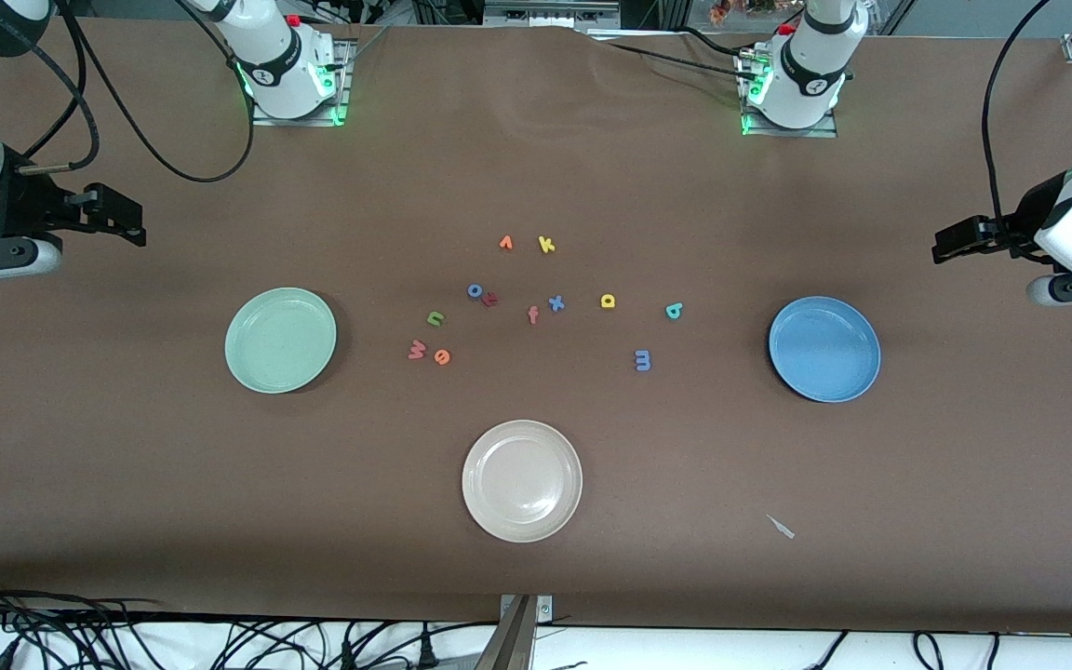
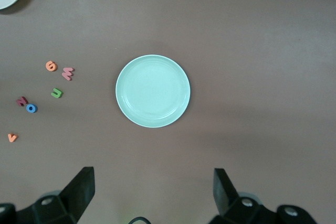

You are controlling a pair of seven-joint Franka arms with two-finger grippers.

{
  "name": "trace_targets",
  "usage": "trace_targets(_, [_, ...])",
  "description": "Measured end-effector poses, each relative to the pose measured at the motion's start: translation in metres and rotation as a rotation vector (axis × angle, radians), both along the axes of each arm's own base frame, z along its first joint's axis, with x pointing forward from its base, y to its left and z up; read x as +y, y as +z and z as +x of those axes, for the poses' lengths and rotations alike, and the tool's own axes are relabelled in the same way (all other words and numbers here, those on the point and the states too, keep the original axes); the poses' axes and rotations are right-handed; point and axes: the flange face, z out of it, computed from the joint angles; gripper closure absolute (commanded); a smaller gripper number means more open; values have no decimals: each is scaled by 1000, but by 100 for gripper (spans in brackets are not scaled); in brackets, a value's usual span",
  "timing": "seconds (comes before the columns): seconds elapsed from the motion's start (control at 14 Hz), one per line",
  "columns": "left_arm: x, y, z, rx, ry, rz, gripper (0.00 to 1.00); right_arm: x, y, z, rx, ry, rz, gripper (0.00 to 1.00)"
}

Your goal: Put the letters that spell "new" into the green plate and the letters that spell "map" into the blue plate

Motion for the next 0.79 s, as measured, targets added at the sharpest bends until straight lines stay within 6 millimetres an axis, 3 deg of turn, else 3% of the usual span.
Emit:
trace_targets(0.43, [0, -2, 0, 3, 0, 0, 0, 1, -5, 1, 10, -1, 7, 0])
trace_targets(0.79, [2, -7, 4, 4, 4, -2, 0, 13, -26, 0, 49, -31, 32, 0])
